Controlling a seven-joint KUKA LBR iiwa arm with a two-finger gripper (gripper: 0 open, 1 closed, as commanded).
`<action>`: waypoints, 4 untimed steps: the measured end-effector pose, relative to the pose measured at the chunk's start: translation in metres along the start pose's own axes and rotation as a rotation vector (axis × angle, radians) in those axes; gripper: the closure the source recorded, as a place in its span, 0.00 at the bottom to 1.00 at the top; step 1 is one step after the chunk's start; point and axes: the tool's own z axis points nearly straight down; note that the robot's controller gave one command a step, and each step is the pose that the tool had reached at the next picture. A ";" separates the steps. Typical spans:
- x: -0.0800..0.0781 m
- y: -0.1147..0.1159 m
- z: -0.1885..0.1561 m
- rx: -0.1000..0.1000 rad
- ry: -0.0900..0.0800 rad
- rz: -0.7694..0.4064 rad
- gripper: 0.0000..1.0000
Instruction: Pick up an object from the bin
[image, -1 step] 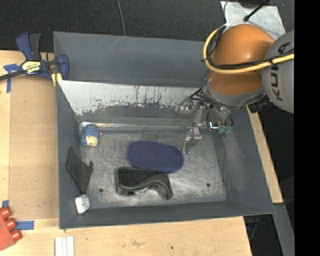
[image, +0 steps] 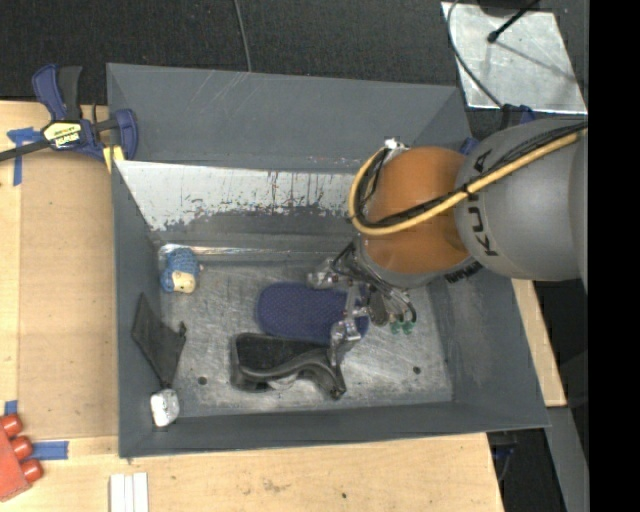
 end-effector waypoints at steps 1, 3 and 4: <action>0.002 0.001 0.005 -0.001 0.006 0.000 1.00; 0.003 0.002 0.006 -0.002 0.009 0.000 1.00; 0.002 0.001 0.005 -0.001 0.004 0.000 0.00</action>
Offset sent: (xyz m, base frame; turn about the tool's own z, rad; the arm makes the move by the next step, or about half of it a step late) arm 0.0000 0.0000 0.0000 0.0000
